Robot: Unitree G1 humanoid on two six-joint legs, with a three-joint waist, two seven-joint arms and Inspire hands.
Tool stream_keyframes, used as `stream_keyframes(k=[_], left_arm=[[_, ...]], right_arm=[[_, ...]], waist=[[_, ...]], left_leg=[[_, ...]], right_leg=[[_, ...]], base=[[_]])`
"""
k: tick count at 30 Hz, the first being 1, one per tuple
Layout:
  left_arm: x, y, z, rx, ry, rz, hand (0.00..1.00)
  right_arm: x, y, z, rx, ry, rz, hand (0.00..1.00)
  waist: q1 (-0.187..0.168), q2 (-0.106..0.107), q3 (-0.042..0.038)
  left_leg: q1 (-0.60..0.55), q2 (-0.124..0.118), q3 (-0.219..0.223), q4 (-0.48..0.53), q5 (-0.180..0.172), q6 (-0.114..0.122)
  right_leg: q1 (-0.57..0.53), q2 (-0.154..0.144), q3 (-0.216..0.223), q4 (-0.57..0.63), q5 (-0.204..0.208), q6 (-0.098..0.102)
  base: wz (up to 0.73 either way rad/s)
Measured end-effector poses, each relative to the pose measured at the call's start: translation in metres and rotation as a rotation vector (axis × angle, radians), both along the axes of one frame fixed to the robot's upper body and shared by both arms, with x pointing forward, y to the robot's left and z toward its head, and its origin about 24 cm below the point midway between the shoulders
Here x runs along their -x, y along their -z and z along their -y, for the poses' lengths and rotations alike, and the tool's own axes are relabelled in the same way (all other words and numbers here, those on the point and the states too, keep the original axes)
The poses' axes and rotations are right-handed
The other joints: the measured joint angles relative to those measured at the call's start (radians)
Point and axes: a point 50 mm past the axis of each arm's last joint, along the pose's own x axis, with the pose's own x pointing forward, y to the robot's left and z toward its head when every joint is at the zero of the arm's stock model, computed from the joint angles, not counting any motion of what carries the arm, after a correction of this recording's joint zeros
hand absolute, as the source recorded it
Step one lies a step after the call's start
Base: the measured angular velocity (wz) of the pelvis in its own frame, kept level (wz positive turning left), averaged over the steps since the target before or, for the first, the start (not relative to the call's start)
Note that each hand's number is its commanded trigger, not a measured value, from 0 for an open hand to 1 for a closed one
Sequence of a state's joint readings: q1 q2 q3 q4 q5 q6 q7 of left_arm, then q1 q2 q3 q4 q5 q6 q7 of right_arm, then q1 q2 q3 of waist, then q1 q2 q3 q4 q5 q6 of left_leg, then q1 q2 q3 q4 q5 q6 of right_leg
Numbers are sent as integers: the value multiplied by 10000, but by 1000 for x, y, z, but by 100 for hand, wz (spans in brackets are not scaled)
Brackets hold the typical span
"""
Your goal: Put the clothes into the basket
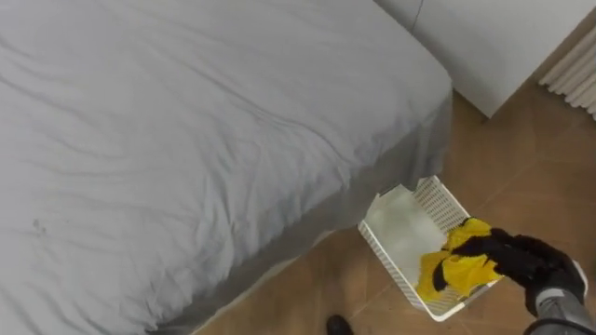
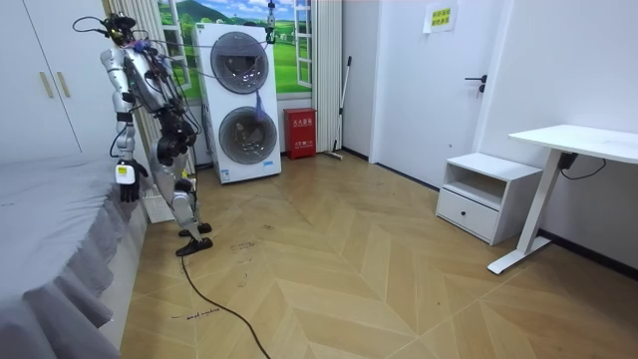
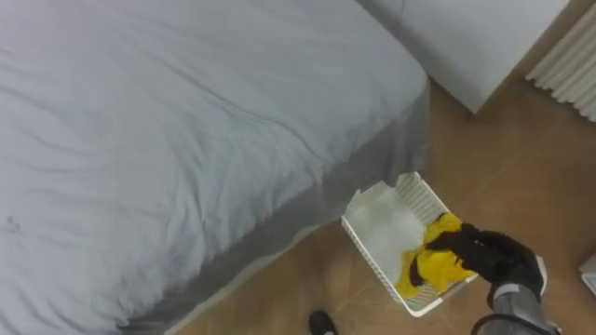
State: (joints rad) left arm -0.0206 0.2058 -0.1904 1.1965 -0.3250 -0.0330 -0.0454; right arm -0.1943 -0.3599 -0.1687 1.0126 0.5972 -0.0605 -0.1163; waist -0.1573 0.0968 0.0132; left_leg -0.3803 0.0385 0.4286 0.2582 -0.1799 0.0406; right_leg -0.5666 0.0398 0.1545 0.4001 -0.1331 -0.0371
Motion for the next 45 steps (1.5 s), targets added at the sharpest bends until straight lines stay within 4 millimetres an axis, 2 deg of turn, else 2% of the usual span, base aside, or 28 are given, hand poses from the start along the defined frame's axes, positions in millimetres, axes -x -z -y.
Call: stream_keyframes(k=[4, 8, 16, 22, 24, 28, 30, 36, 39, 42, 43, 45], left_arm=[[-2, 0, 0, -3, 26, 62, 0], [-6, -2, 1, -30, 170, 260, 0], [-5, -2, -1, -114, 279, 203, 0], [-5, -2, 0, -118, 436, 201, 0], [-5, -2, 0, -119, 429, 188, 0], [-4, -2, 0, -63, 247, 282, 0], [-3, -1, 0, -50, 218, 267, 0], [-2, -1, 1, 30, 6, 334, 0], [2, 0, 2, 98, -143, 299, 0], [15, 3, 4, 61, -197, 104, 0], [24, 5, 4, 16, -316, -75, 0], [35, 6, 4, -106, -447, -267, 0]], right_arm=[[4, 3, 1, -328, 600, 47, 0], [11, 8, 3, -284, 960, -218, 0], [16, 10, 5, -121, 1112, -261, 0], [21, 14, 3, -135, 827, -384, 0], [23, 15, 2, -200, 778, -414, 0], [29, 23, -5, -386, 577, -615, 0], [36, 28, -9, -536, 579, -804, 0], [59, 41, -13, -870, 582, -1391, 0], [74, 50, -19, -1066, 444, -1784, 0], [95, 62, -27, -1490, 567, -2518, 0], [104, 67, -31, -1642, 628, -2779, 0], [116, 72, -36, -1772, 546, -3115, 0]], waist=[[13, -32, 23], [10, -44, 35], [295, 5, 60], [288, 24, 72], [289, 6, 76], [270, -117, 148], [217, -139, 144], [257, -182, 120], [248, -257, 90], [252, -435, -19], [273, -557, -89], [248, -697, -130]], left_leg=[[-335, -36, -220, 71, 17, 25], [-506, -39, -221, 107, 28, 45], [-699, -136, -268, 88, 30, 46], [-730, -134, -270, 87, 30, 46], [-706, -135, -269, 85, 30, 46], [-420, -141, -275, 75, 29, 46], [-263, -139, -342, 83, 29, 46], [218, -120, -543, 122, 29, 46], [721, -142, -803, 42, 29, 45], [1441, -150, -1084, -275, 53, 5], [1729, -149, -1156, -368, 62, -9], [2107, -162, -1366, -441, 64, -15]], right_leg=[[-194, -164, -363, 19, -55, 10], [-209, -301, -740, -4, -150, 5], [-339, -360, -805, -18, -196, 20], [-333, -378, -891, -28, -246, 4], [-324, -380, -891, 11, -259, -2], [-81, -396, -925, 131, -351, -28], [136, -423, -1056, 85, -415, -54], [852, -536, -1460, -51, -522, -67], [1554, -575, -1785, -300, -555, -72], [2506, -582, -2141, -769, -562, -70], [2873, -576, -2259, -947, -570, -63], [3492, -593, -2499, -1325, -566, -56]], base=[[22], [27], [3], [3], [0], [3], [18], [20], [29], [34], [31], [38]])
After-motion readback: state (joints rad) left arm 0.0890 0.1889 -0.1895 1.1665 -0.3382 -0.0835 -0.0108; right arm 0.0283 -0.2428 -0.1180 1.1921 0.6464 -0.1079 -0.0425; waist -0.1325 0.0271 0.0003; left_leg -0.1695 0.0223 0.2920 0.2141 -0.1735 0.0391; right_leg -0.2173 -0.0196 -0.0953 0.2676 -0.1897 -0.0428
